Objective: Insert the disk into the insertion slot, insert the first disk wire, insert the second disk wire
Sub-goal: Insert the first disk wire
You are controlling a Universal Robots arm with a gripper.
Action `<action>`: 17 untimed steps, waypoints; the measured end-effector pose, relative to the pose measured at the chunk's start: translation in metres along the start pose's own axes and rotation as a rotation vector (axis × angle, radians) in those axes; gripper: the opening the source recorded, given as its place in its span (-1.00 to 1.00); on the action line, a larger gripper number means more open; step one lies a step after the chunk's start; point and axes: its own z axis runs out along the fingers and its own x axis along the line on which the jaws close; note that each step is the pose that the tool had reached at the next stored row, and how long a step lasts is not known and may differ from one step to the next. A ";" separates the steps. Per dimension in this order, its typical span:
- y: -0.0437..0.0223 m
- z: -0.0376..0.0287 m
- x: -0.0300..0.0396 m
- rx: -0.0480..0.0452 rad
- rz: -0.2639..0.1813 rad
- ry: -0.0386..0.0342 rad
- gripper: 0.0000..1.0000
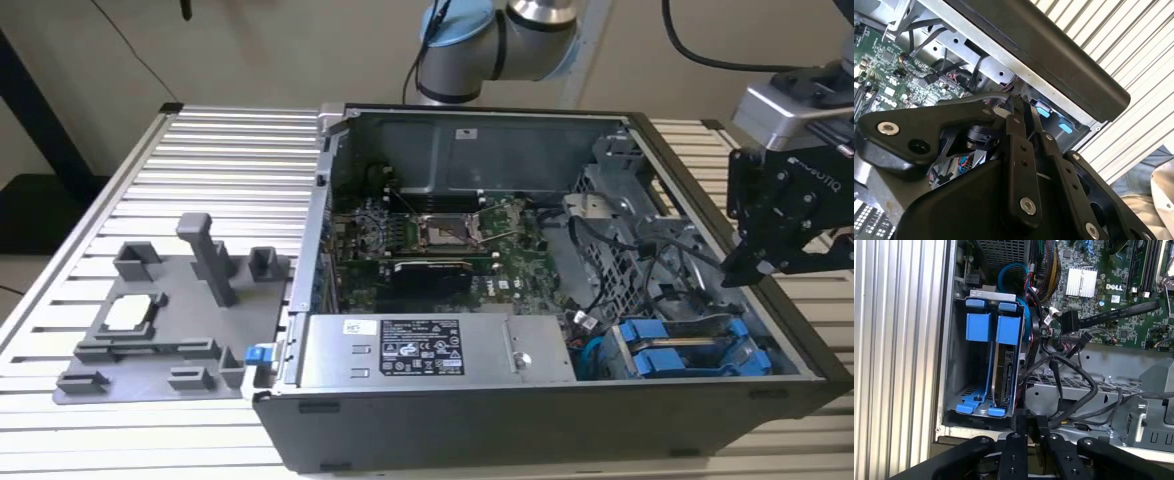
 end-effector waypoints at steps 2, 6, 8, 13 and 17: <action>0.0000 0.0000 0.0000 0.0000 0.000 0.0000 -0.62; 0.0000 0.0000 0.0000 0.0000 0.000 0.0001 -0.62; 0.0000 0.0000 0.0000 0.0000 0.000 0.0002 -0.62; 0.0003 0.0000 -0.0001 0.0000 0.000 0.0003 -0.62; 0.0037 0.0006 0.0035 0.0007 0.000 0.0004 -0.62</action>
